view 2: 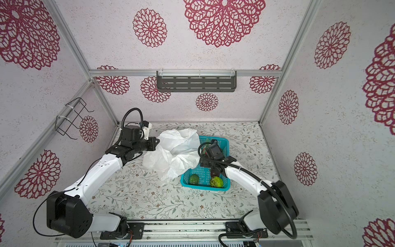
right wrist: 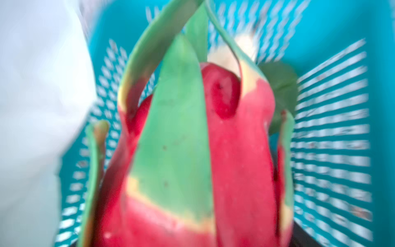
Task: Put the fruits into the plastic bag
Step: 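Grasp the red dragon fruit in the basket with the right gripper, then lift the dragon fruit and carry it toward the bag opening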
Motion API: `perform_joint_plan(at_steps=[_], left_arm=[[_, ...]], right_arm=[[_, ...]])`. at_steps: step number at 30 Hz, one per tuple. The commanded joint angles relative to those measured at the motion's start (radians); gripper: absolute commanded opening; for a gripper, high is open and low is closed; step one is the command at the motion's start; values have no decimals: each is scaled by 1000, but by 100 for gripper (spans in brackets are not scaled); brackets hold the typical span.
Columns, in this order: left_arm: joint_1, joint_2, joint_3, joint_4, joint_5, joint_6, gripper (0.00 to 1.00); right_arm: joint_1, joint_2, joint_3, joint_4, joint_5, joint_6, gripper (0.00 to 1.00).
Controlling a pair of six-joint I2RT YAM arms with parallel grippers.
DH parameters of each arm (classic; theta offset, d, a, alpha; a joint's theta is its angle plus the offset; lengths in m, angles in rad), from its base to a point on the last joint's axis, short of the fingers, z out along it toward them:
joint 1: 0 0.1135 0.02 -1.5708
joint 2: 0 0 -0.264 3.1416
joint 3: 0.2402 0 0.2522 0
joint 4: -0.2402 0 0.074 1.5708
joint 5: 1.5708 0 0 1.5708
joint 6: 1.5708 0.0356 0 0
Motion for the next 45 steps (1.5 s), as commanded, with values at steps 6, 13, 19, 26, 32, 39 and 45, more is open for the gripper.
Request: perform_joint_plan(at_steps=[6, 13, 19, 26, 32, 39, 45], left_arm=[[-4, -3, -17, 40, 29, 17, 0], [-5, -7, -27, 51, 44, 5, 0], [-5, -8, -25, 49, 51, -5, 0], [-5, -8, -24, 49, 62, -4, 0], [-5, 7, 4, 9, 71, -2, 0], [-5, 23, 8, -8, 0, -2, 0], [0, 51, 21, -14, -25, -7, 0]], right_arm=[[5, -140, 107, 107, 224, -57, 38], [70, -8, 288, 144, -142, -223, 39], [159, 124, 353, 160, -360, -264, 39], [218, 265, 446, 87, -435, -296, 39], [223, 296, 450, 51, -442, -298, 39], [222, 230, 421, 20, -409, -336, 39], [222, 146, 359, -28, -435, -358, 39]])
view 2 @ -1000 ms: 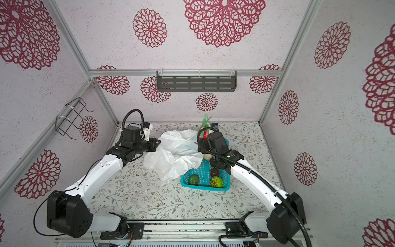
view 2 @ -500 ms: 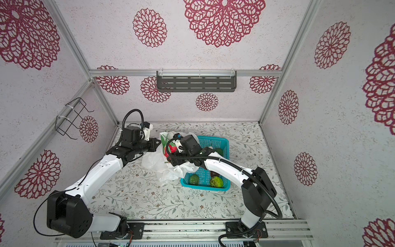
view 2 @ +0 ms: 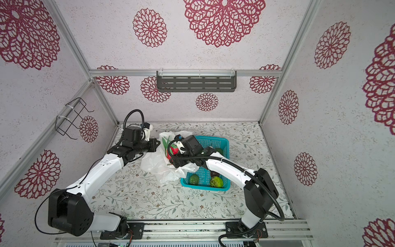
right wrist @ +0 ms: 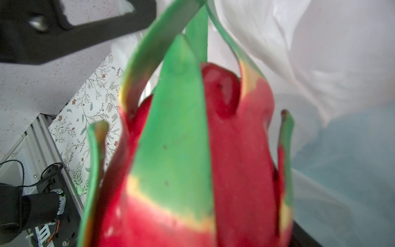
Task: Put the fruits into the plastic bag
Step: 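Lift the dragon fruit and carry it toward the bag opening, then lower the dragon fruit into the bag held open by the left gripper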
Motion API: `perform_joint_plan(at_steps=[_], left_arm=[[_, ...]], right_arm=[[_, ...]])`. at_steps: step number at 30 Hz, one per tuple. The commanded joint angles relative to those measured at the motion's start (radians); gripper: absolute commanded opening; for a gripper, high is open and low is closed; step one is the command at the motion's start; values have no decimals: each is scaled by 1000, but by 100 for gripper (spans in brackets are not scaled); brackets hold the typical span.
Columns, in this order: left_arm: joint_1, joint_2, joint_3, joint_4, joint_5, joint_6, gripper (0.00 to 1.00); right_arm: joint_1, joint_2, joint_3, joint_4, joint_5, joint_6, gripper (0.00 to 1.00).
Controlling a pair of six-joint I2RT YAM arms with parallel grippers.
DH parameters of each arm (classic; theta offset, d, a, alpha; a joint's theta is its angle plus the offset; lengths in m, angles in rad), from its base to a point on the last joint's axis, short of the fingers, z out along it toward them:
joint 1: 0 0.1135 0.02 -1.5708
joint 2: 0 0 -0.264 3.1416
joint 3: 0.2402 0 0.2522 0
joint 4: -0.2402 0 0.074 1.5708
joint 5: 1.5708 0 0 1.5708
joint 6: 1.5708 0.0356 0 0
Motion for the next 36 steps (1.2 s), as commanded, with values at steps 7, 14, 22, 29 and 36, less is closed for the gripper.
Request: perform_joint_plan(at_steps=[7, 14, 22, 29, 36], left_arm=[[0, 34, 50, 6, -16, 3, 0], [-1, 18, 41, 17, 3, 8, 0], [-12, -38, -5, 44, 27, 43, 0], [-28, -84, -40, 42, 42, 116, 0], [-32, -119, -77, 81, 77, 146, 0]], right_arm=[[-5, -165, -72, -38, -79, -50, 38], [-39, -132, -104, -1, -91, -30, 38], [-78, -65, -50, 26, -85, -24, 38], [-120, -33, 12, 59, -64, -16, 38], [-126, 45, 106, 68, -52, -25, 40]])
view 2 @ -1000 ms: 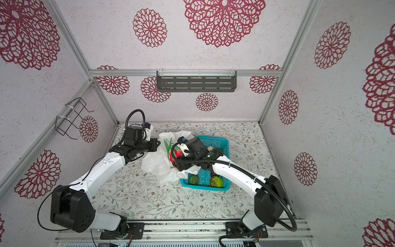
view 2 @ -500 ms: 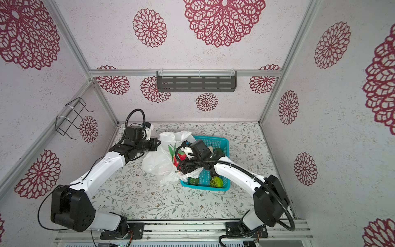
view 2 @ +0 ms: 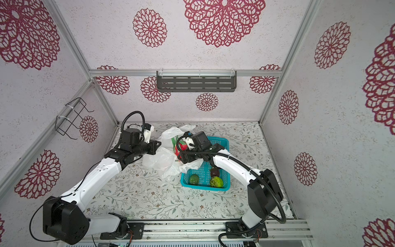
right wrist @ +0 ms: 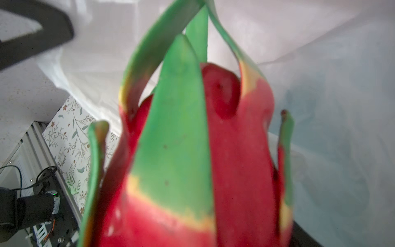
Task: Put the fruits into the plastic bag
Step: 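Lower the dragon fruit into the bag held open by the left gripper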
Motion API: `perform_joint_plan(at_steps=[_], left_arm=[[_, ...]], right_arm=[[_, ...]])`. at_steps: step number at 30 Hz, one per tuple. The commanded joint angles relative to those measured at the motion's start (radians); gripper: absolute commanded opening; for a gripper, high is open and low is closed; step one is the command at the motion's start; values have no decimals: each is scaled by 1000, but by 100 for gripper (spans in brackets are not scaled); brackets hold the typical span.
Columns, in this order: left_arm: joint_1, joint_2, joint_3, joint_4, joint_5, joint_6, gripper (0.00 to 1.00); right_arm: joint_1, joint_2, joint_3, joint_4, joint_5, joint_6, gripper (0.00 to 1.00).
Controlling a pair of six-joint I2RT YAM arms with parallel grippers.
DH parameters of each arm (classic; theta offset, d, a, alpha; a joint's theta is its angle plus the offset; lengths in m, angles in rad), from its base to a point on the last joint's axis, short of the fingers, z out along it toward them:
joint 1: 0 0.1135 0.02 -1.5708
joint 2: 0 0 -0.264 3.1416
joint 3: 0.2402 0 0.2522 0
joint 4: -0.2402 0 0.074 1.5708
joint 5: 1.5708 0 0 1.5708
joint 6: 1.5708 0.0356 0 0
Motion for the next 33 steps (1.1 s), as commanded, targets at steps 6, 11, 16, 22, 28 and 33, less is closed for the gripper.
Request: perform_joint_plan(at_steps=[6, 11, 16, 22, 28, 33], left_arm=[[-9, -45, -39, 64, 59, 80, 0], [-9, -71, -54, 45, 50, 112, 0], [-9, -106, -79, 51, 73, 123, 0], [-9, -156, -111, 70, 127, 145, 0], [-6, -184, -155, 144, 118, 130, 0], [12, -184, -183, 220, 86, 81, 0]], right_arm=[[4, 56, 132, 134, -24, 21, 40], [-11, 48, 132, 189, -22, 68, 42], [-16, 75, 146, 226, -1, 102, 43], [-14, 117, 182, 271, -2, 140, 43], [26, 174, 235, 210, 5, 111, 43], [79, 193, 222, 151, -20, 70, 43]])
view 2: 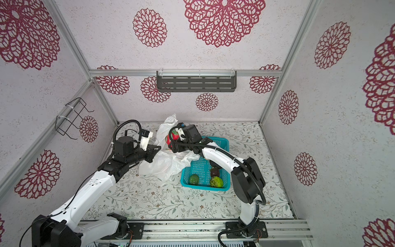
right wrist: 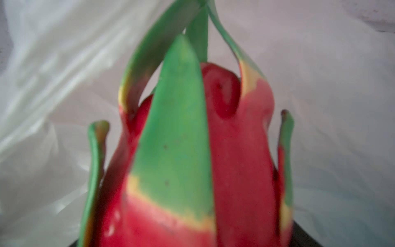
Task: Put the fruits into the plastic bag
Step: 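Lower the dragon fruit into the bag held open by the left gripper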
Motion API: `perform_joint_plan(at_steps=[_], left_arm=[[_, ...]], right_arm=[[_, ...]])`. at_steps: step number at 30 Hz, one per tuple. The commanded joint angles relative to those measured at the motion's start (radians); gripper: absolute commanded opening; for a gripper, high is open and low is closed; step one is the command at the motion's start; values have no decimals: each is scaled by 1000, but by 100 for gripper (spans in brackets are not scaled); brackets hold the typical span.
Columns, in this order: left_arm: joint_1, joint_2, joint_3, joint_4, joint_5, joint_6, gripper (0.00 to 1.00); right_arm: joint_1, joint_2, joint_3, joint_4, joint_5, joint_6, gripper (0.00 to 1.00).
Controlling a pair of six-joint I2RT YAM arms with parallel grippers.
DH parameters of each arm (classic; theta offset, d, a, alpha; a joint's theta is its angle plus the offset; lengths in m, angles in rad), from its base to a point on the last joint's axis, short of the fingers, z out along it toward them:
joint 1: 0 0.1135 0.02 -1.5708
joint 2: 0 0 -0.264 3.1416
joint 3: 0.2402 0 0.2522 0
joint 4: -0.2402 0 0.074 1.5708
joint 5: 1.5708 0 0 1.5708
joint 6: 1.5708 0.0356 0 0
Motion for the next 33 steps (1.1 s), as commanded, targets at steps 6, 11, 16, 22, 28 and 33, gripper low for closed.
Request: perform_joint_plan(at_steps=[6, 11, 16, 22, 28, 33], left_arm=[[42, 21, -19, 109, -90, -56, 0], [55, 43, -33, 137, -163, -83, 0], [56, 60, -34, 147, -180, -102, 0], [55, 62, -31, 124, -252, -131, 0], [54, 56, -47, 153, -248, -135, 0], [49, 67, -39, 127, -269, -121, 0]], right_arm=[[90, -27, 22, -102, -72, -114, 43], [94, -21, 4, -145, -95, -122, 43], [95, 29, 31, -124, -30, -67, 45], [95, 75, 55, -133, 98, -23, 59], [95, 67, 46, -122, 125, -6, 76], [95, 40, 31, -104, 157, 0, 87]])
